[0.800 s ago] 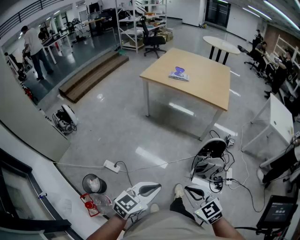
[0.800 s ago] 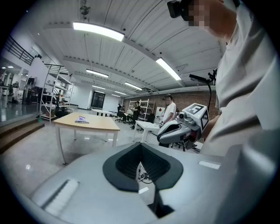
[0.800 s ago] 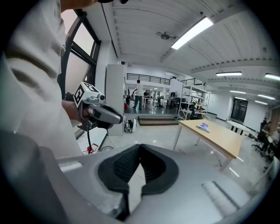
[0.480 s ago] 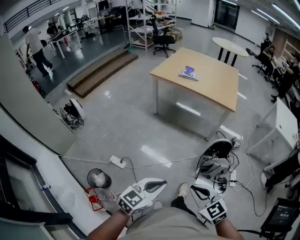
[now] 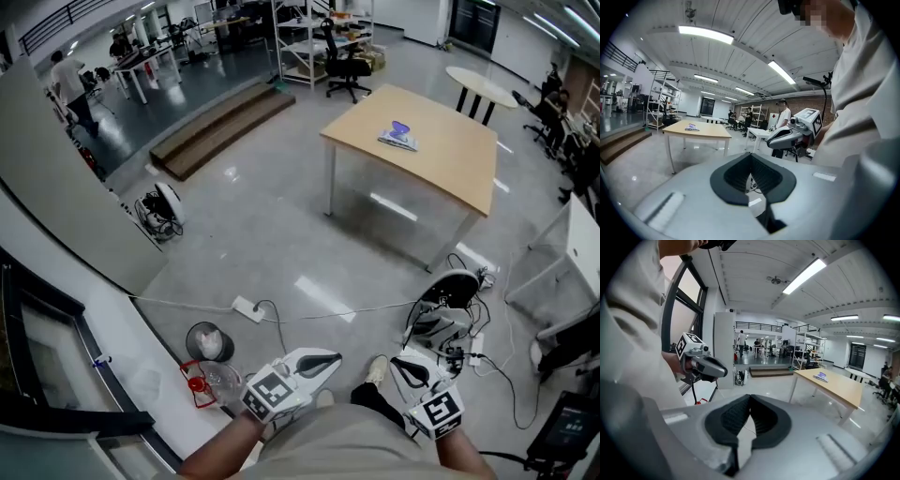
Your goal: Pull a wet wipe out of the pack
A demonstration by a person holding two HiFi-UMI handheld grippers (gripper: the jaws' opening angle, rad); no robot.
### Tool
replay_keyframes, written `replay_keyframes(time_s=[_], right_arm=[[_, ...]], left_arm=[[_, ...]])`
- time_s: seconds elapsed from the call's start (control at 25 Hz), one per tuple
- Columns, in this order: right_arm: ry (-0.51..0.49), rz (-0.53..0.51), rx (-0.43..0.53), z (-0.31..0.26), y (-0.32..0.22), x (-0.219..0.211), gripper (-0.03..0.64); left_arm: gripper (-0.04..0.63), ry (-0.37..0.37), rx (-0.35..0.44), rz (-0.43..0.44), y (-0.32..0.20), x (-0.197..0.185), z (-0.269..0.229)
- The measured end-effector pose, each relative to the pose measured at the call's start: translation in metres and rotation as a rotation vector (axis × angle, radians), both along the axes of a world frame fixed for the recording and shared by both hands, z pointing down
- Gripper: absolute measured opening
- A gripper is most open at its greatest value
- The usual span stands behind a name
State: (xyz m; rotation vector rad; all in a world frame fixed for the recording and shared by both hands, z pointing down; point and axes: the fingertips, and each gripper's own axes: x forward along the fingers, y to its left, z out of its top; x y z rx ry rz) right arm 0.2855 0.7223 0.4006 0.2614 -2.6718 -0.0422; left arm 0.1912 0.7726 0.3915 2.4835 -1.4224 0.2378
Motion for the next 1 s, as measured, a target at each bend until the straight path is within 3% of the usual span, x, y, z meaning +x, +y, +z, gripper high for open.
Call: replay_keyframes(time_s=[0.48, 0.84, 1.0], right_arm=[[0.002, 0.018, -0.056, 0.012, -0.024, -0.003, 0.003], [-0.010, 0.032, -0.063, 0.023, -0.088, 0.010, 0.002], [-0.025, 0.041, -0.062, 0.020, -0.151, 0.024, 0.002]], left_arm=[[0.005, 0.046, -0.030, 0.018, -0.036, 0.000, 0.011], [0.005, 0.042, -0.062, 0.073, -0.101, 0.019, 0.020], [0.005, 0.026, -0.064, 0.075, -0.163, 0.035, 0.016]])
